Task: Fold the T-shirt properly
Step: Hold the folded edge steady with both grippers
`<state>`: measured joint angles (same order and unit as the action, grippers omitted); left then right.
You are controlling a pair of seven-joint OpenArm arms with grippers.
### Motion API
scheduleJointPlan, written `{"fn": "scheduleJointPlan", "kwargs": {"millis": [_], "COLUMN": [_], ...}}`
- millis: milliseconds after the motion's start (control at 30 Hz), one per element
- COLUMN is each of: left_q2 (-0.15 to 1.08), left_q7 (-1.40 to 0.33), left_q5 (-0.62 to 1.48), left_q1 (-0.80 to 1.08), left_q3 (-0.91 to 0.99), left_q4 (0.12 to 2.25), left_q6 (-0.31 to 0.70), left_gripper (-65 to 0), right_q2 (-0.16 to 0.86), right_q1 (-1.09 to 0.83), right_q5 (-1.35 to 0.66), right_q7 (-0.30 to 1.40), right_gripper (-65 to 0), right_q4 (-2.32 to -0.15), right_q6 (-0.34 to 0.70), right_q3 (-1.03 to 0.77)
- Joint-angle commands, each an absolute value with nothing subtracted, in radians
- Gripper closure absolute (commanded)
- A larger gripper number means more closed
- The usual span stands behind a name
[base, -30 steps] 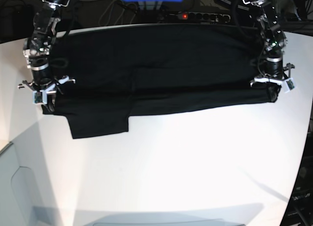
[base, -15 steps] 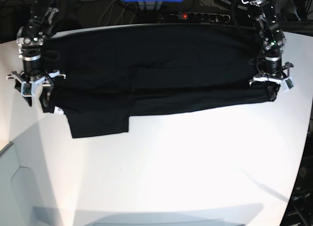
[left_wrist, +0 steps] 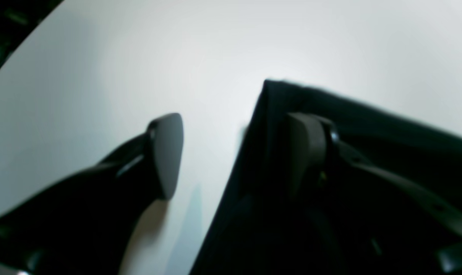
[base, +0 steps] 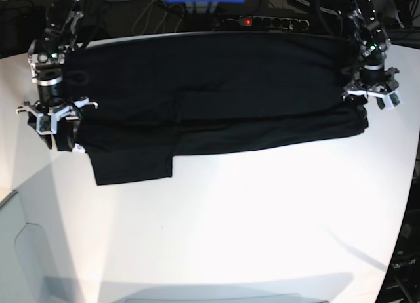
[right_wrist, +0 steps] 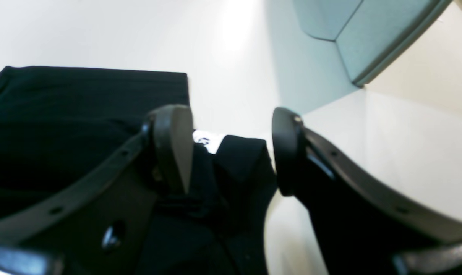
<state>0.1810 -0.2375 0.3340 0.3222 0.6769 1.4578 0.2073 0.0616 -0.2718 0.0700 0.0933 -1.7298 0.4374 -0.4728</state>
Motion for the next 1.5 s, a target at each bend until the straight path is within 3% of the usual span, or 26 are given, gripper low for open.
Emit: {"fn": "scheduleJointPlan", "kwargs": {"millis": [0,333,667,1267,1467], "left_q2": [0.196,0.205,0.265,0.286,0.288], "left_q7": [-0.209,-0.219,-0.219,-0.22,-0.351], "left_q5": [0.341,0.331,0.331,0.331,0.331], "left_q1": [0.311,0.252,0.229,0.225,0.194], "left_q3": [0.691,0.7,0.591,0.588,0.593], "left_q4": [1.494,1.521,1.457,1.419,1.419], "left_q6": [0.211,0.211,0.211,0.211,0.211], "left_gripper": [-39.1,-27.0,-26.3,-26.1,-22.3], "right_q2": [0.071,0.071,0.071,0.071,0.071], "right_q1": [-0.265,-0.265,-0.263,-0.262,-0.251], "right_q5": [0.056,0.058,0.059,0.059,0.059], "right_q7": [0.067,0.067,0.067,0.067,0.068], "right_gripper": [-33.5,-33.4,-33.5,-33.5,-33.5], "right_q4": [-1.75,-1.75,-1.75,-1.75,-1.75], "right_q6": [0.435,0.435,0.435,0.435,0.435], "right_q3": [-0.475,-0.45,-0.45,-0.449,-0.449]}}
